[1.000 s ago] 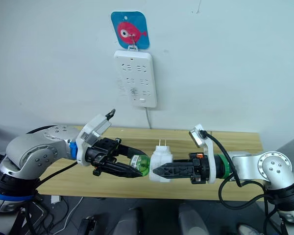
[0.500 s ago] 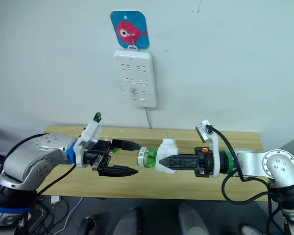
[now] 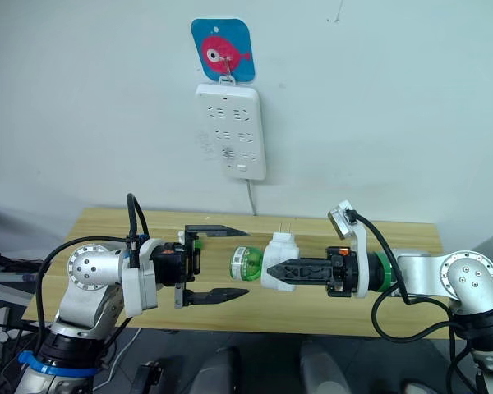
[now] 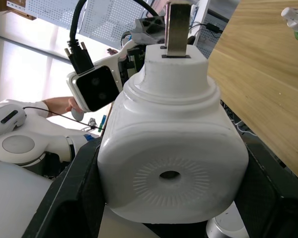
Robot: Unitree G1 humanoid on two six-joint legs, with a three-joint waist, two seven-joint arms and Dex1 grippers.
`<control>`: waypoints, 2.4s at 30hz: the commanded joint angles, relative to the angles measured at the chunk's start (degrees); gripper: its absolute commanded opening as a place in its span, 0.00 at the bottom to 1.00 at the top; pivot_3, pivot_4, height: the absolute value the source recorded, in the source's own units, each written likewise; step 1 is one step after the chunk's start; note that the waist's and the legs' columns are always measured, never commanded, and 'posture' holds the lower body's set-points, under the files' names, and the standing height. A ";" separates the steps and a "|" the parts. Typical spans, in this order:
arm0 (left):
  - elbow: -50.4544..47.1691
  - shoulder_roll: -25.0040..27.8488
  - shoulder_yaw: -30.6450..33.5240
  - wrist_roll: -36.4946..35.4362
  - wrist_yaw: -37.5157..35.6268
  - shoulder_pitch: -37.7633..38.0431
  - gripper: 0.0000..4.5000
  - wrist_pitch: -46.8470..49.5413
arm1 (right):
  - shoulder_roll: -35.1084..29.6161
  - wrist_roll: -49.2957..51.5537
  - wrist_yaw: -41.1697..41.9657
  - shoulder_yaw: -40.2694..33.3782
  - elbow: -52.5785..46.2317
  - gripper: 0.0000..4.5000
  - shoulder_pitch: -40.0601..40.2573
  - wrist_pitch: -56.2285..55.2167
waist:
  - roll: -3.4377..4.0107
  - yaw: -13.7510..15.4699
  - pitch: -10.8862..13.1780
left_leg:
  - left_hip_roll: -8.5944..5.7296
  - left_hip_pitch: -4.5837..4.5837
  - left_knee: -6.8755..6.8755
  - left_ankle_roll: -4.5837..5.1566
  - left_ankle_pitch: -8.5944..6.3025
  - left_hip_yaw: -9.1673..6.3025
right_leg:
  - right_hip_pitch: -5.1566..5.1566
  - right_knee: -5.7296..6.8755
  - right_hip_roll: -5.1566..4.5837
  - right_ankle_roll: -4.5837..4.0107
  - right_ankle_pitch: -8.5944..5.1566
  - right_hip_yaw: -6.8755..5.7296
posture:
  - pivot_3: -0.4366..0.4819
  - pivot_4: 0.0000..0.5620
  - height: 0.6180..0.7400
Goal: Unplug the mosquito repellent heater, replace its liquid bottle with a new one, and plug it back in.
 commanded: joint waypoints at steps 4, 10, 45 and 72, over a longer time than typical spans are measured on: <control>0.26 -0.12 -1.48 -0.68 -0.95 -0.88 0.96 -2.90 | -0.16 1.48 0.29 -1.82 -1.38 0.67 -0.27 -0.24 | 0.00 -0.16 0.00 | 0.01 0.01 0.00 0.00 0.00 -0.01 | 0.00 0.01 0.00 0.00 0.02 -0.02 | 0.32 0.33 1.00; 0.12 0.09 -2.33 -1.73 -1.11 -1.16 0.62 -2.20 | -0.10 1.48 0.23 -1.92 -1.68 0.67 -0.06 -0.27 | 0.00 -0.38 0.00 | 0.01 0.00 0.01 0.00 0.00 -0.01 | 0.00 0.01 0.01 0.02 0.01 -0.02 | 0.32 0.33 1.00; 3.41 24.45 7.14 -52.95 16.46 -21.68 0.52 103.21 | -2.57 1.47 0.00 -0.69 -1.84 0.67 0.60 -0.73 | -0.10 -0.97 0.18 | 0.04 -0.01 -0.08 0.00 0.00 -0.24 | -0.04 0.06 0.07 0.22 -0.12 -0.20 | 0.36 0.34 1.00; -9.93 21.62 7.52 -27.96 8.51 -4.13 0.87 68.34 | -0.64 1.48 -0.42 -1.09 -1.57 0.67 0.31 -1.42 | -0.10 -0.03 0.23 | 0.03 -0.02 -0.15 -0.01 0.00 -0.09 | -0.17 0.05 0.03 0.21 -0.11 -0.06 | 0.36 0.35 1.00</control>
